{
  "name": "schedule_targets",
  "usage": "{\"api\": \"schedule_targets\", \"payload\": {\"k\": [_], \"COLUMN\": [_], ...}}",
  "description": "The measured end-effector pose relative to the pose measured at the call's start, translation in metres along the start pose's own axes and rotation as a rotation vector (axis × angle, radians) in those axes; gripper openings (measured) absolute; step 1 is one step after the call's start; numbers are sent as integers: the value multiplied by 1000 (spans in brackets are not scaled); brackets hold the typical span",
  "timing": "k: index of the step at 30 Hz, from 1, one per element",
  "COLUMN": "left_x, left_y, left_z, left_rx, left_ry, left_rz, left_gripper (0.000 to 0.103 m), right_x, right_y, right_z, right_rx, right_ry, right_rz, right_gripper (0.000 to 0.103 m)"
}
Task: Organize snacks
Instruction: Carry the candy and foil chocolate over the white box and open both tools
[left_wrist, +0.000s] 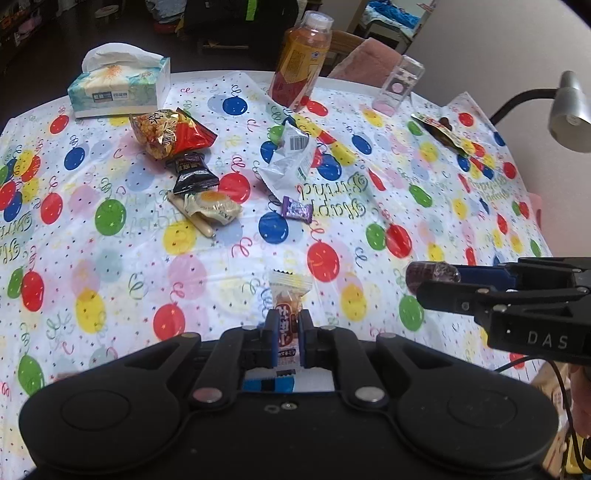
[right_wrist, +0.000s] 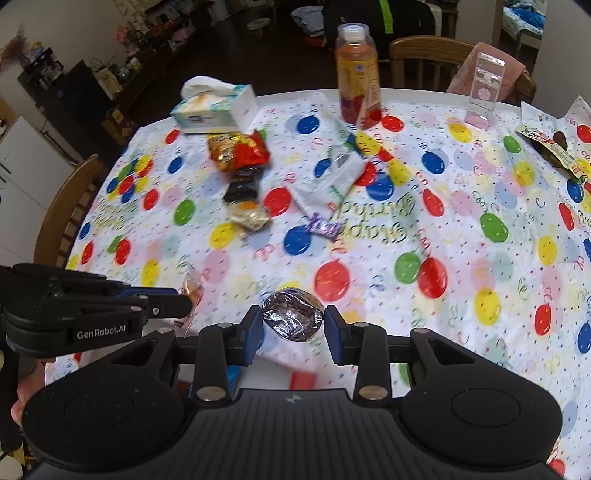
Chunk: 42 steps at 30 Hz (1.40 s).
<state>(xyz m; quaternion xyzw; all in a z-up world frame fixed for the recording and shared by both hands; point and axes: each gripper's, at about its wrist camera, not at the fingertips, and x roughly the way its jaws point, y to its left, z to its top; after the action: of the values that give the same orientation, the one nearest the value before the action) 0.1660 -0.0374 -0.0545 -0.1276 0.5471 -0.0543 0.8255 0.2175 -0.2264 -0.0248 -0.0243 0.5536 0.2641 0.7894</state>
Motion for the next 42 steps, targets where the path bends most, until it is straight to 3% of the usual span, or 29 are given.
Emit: {"api": "schedule_targets", "payload": {"k": [13,25,33,42], "left_x": [-27,-18,-16,-7], "left_y": [25,49,67,71], "left_z": [-52,-99,-120,-131], "left_rx": [45,45,26,69], "left_ry": [34,110,128,141], "left_rz": [-15,-13,26,93], "left_gripper": [6,6,6,6], "right_x": [-1,36,60,75], "right_y": [51,88,102,113], "right_z": [-53,-102,-126,-137], "right_rx": [-36,-78,-103,-127], "right_ry": [41,145,193,215], "right_rz": [17,11,-2,-21], "right_gripper": [36,36,36,36]}}
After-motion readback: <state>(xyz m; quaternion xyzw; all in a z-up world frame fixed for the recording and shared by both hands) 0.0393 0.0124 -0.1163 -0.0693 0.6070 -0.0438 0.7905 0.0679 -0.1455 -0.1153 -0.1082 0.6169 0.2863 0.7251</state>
